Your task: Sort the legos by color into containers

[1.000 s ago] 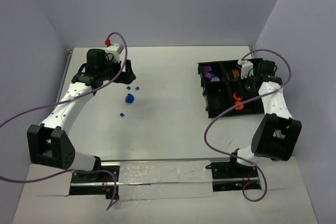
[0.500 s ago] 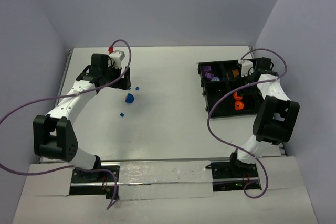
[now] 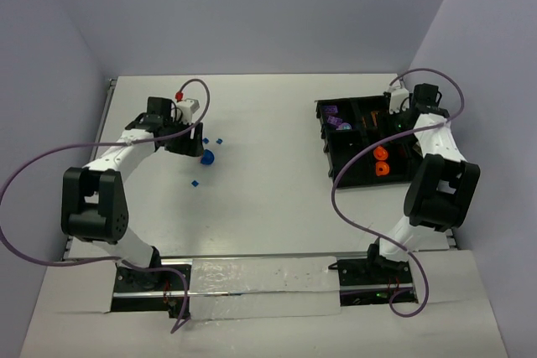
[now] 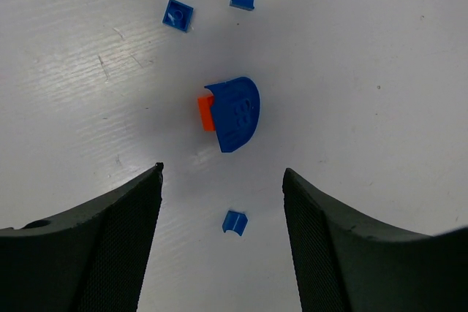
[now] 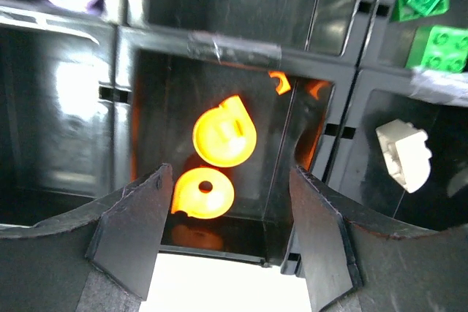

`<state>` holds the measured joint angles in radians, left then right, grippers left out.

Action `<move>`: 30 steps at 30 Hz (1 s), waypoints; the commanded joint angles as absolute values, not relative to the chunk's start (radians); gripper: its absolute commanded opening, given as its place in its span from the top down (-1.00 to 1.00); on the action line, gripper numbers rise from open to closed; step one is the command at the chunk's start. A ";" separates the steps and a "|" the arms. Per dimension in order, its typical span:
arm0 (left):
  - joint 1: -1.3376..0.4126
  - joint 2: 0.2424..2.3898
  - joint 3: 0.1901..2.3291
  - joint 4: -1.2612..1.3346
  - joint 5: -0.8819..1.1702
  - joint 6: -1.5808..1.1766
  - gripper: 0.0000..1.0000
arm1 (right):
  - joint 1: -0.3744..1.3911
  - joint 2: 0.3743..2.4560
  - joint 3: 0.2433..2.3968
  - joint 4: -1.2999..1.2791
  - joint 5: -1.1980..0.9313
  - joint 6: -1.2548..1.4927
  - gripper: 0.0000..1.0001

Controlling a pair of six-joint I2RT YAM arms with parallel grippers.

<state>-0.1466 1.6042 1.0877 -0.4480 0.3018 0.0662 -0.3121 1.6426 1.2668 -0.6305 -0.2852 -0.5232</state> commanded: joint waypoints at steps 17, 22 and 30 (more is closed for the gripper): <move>-0.183 1.978 1.371 -0.300 0.317 0.154 -0.10 | -0.151 1.478 1.385 -0.679 -0.395 -0.373 -0.49; -0.183 2.050 1.430 -0.315 0.300 0.186 -0.06 | -0.138 1.464 1.386 -0.682 -0.403 -0.364 -0.49; -0.183 2.061 1.414 -0.327 0.293 0.222 0.16 | -0.137 1.462 1.394 -0.693 -0.405 -0.373 -0.50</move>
<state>-0.1814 2.0590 1.4110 -0.3197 0.2925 0.1809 -0.1436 1.5055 1.3510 -0.6769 -0.3888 -0.3786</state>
